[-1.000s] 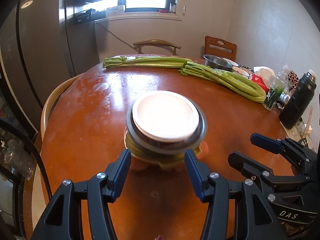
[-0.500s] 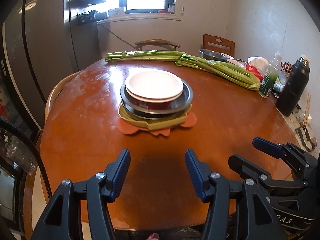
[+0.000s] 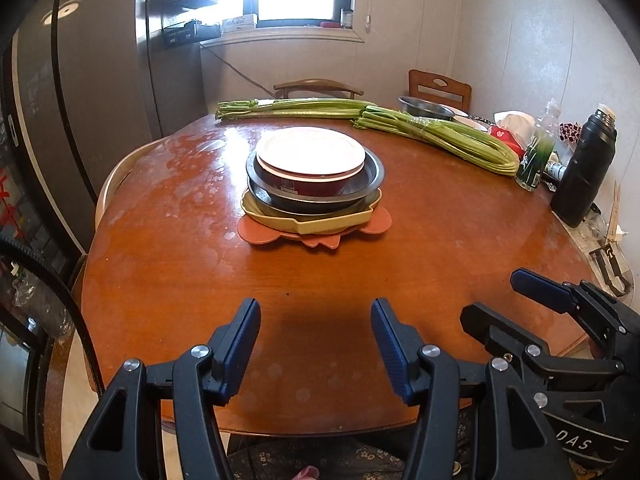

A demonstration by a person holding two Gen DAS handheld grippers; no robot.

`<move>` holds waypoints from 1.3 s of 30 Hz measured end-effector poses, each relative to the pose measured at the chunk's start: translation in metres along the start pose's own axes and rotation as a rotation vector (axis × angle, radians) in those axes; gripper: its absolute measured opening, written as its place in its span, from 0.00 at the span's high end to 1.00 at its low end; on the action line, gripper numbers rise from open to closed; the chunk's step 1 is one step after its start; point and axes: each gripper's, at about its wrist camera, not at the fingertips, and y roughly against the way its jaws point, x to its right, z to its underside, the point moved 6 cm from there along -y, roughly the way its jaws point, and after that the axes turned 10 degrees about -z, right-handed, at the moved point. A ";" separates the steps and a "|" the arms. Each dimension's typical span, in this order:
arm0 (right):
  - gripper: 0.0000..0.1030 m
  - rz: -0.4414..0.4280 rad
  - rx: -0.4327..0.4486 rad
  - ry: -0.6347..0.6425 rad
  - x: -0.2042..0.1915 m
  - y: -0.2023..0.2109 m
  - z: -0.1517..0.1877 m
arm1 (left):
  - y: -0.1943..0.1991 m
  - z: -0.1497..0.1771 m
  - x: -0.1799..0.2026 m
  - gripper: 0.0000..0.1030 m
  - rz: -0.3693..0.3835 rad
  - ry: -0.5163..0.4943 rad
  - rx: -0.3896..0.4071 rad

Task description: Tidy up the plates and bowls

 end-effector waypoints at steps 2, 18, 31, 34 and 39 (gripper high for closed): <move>0.31 0.001 0.003 0.000 -0.002 0.001 0.001 | 0.000 0.000 0.000 0.45 0.000 -0.001 0.002; 0.31 0.005 0.006 0.004 -0.006 0.001 0.002 | 0.000 0.003 -0.003 0.45 -0.018 -0.005 0.008; 0.31 0.013 0.005 0.002 -0.002 0.002 0.004 | -0.001 0.003 -0.001 0.45 -0.028 -0.013 0.008; 0.31 0.012 0.002 0.003 -0.001 0.002 0.004 | -0.001 0.004 -0.001 0.45 -0.032 -0.015 0.006; 0.31 0.013 -0.001 0.007 -0.001 0.002 0.004 | -0.003 0.003 -0.002 0.45 -0.037 -0.018 0.002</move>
